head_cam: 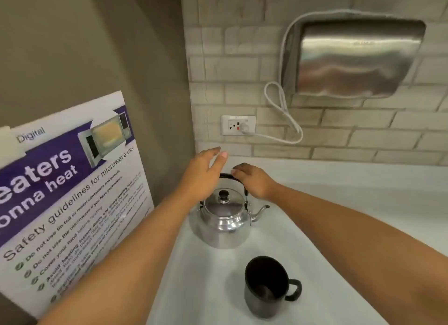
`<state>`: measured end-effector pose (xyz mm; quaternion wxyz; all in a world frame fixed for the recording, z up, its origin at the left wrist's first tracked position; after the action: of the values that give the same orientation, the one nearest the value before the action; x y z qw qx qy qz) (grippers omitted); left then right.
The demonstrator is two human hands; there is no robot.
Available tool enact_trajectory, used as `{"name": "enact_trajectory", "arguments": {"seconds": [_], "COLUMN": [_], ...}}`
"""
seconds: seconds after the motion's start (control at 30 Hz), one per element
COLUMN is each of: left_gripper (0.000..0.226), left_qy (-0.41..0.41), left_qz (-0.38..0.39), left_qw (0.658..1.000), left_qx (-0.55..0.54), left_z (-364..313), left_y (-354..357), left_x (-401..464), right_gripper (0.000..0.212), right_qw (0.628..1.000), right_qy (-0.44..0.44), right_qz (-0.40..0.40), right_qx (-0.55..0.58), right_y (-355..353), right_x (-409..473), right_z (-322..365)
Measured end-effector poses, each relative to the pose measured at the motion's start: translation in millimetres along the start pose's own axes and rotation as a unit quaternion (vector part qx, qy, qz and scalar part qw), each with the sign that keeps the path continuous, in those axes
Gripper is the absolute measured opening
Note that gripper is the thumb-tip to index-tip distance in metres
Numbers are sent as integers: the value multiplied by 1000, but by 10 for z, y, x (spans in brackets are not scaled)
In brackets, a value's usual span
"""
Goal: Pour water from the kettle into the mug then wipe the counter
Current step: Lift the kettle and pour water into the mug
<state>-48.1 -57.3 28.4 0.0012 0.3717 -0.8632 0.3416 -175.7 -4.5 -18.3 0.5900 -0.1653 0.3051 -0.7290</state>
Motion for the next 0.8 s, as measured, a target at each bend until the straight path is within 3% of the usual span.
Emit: {"name": "enact_trajectory", "arguments": {"seconds": [0.2,0.37,0.67,0.8], "left_gripper": [44,46,46,47], "left_qy": [-67,-128,-93,-67], "left_qz": [-5,-57,-203,-228], "left_qw": [996,986,963,957], "left_qx": [-55,-87,-151,-165], "left_z": [495,846,568,428], "left_y": [116,196,-9,-133], "left_x": [130,197,68,-17], "right_gripper": [36,25,17,28], "right_qw": [998,992,986,976], "right_qy": [-4,-22,-105,-160], "right_qz": [-43,-69,-70,-140], "right_qx": [55,99,109,36], "right_y": [164,165,-50,-325], "right_x": [178,176,-111,-566], "right_z": [11,1,364,353]}}
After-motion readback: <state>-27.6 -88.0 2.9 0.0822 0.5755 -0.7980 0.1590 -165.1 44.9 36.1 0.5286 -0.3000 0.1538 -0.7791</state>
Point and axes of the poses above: each hand's wrist, its own x-axis towards the middle knuckle, its own y-axis out of the palm, z = x × y, the point moved 8 cm from there along x, towards the middle knuckle, and after that the axes turned 10 degrees about z, right-handed, at the moved point
